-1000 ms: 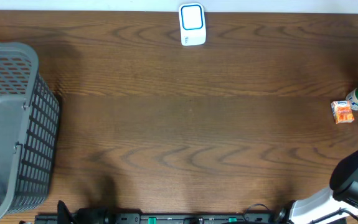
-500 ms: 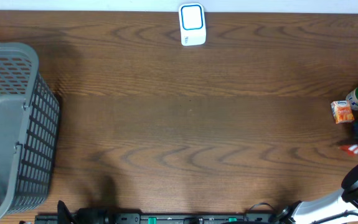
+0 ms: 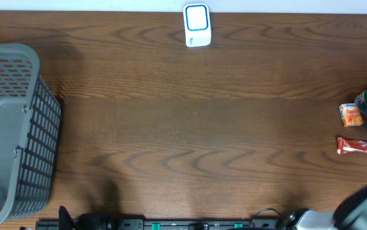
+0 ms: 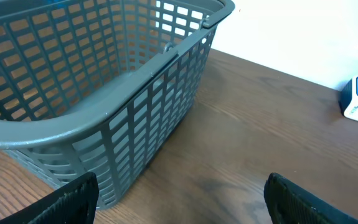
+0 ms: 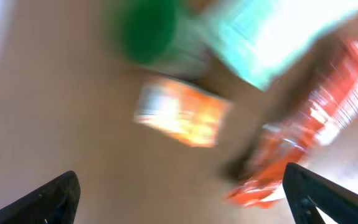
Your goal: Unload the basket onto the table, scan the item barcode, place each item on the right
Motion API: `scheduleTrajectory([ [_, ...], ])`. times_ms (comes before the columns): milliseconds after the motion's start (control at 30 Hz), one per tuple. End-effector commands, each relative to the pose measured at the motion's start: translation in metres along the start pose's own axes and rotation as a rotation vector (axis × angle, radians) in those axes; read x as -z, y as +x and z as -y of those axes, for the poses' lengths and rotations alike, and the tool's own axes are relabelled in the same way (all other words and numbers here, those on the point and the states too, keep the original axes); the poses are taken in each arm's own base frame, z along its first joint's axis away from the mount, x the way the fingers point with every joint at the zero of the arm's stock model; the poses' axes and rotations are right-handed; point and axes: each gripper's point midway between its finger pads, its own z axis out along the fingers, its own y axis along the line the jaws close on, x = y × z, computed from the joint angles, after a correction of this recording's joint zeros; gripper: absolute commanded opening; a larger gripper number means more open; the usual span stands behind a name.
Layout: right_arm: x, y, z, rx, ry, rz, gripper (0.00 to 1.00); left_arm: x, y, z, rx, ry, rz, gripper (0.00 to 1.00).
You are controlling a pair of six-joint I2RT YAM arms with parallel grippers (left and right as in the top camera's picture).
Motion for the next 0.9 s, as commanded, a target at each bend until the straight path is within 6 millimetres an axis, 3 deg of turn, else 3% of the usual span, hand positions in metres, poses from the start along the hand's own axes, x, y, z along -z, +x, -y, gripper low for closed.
scheduleTrajectory([
  [0, 0.101, -0.003, -0.078, 0.241, -0.381, 0.113, 0.99, 0.000, 0.000, 0.001, 0.000, 0.005, 0.001, 0.85],
  [67, 0.148, 0.012, -0.094, 0.357, -0.487, 0.167, 0.99, 0.000, 0.000, 0.001, 0.000, 0.005, 0.001, 0.86],
  [133, 0.182, 0.029, -0.097, 0.382, -0.536, 0.187, 0.99, 0.000, 0.000, 0.001, 0.000, 0.005, 0.001, 0.85],
  [300, 0.240, 0.074, -0.080, 0.398, -0.546, 0.232, 0.99, 0.000, 0.000, 0.001, 0.000, 0.005, 0.001, 0.86],
  [333, 0.246, 0.076, -0.072, 0.395, -0.509, 0.265, 0.91, 0.000, 0.000, 0.001, 0.000, 0.005, 0.001, 0.85],
  [367, 0.252, 0.075, -0.057, 0.378, -0.428, 0.322, 0.57, 0.000, 0.000, 0.001, 0.000, 0.005, 0.001, 0.85],
  [400, 0.256, 0.078, -0.047, 0.366, -0.384, 0.342, 0.60, 0.000, 0.000, 0.001, 0.000, 0.005, 0.001, 0.86],
  [467, 0.263, 0.093, -0.028, 0.351, -0.319, 0.351, 0.99, 0.000, 0.000, 0.001, 0.000, 0.005, 0.001, 0.85],
  [567, 0.274, 0.110, -0.023, 0.382, -0.327, 0.363, 0.99, 0.000, 0.000, 0.001, 0.000, 0.005, 0.001, 0.85],
  [867, 0.325, 0.134, -0.068, 0.711, -0.612, 0.506, 0.99, 0.000, 0.000, 0.001, 0.000, 0.005, 0.001, 0.85],
])
